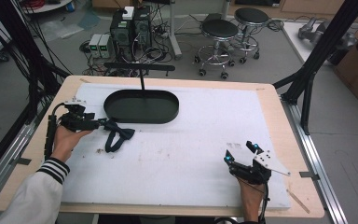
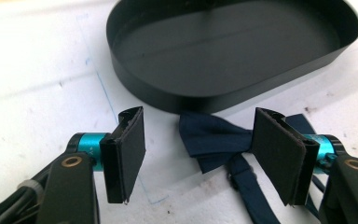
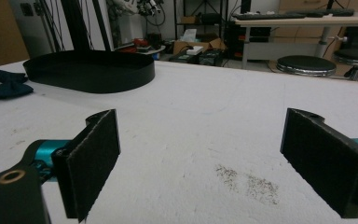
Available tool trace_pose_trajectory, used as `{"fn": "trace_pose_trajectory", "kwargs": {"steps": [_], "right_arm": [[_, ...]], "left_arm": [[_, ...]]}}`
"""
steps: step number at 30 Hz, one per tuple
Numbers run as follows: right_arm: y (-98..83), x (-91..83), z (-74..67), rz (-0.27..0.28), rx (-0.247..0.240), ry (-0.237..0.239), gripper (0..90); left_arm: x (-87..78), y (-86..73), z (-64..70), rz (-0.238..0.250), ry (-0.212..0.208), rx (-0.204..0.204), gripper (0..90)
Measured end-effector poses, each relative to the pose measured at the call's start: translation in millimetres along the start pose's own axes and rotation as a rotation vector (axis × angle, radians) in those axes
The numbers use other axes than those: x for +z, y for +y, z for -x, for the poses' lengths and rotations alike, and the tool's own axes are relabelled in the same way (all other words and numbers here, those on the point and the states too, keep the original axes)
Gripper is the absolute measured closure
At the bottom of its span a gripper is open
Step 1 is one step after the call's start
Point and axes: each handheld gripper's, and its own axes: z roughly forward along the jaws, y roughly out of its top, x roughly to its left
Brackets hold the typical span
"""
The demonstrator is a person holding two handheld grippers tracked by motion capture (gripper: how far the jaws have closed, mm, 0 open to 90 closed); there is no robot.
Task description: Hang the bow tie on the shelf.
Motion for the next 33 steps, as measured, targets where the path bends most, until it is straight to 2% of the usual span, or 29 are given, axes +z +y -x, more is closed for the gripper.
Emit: {"fn": "trace_pose_trajectory", "kwargs": {"steps": [5,8,12,17,21,26,27,33], "right_arm": [[0.0,-0.1,-0.1,0.0,0.0,0.0,10.8],[0.0,0.0,0.0,0.0,0.001,0.001,10.8],[0.0,0.2,0.0,-0.001,0.0,-0.002,10.8],[0.1,0.2,-0.1,0.001,-0.006,-0.001,10.8],[0.1,0.3,0.0,0.0,-0.008,-0.001,10.8],[0.2,0.5,0.1,-0.001,-0.005,-0.001,10.8],[0.1,0.4,-0.2,-0.004,-0.003,0.0,10.8],[0.1,0.5,-0.3,-0.003,-0.004,-0.001,10.8]], "left_arm": [[7.9,-1.4,-5.6,-0.039,-0.008,-0.04,35.2],[11.7,-1.8,-7.7,-0.043,-0.011,-0.065,35.2],[20.4,-3.8,-7.6,-0.098,-0.016,-0.073,35.2],[23.2,-3.2,-8.3,-0.094,-0.03,-0.104,42.4],[26.8,-4.3,-11.3,-0.11,-0.044,-0.146,43.3],[29.0,-4.5,-10.3,-0.13,-0.055,-0.152,45.6],[30.5,-4.3,-9.2,-0.149,-0.081,-0.174,46.3],[32.4,-4.1,-5.9,-0.157,-0.097,-0.176,50.4]]}}
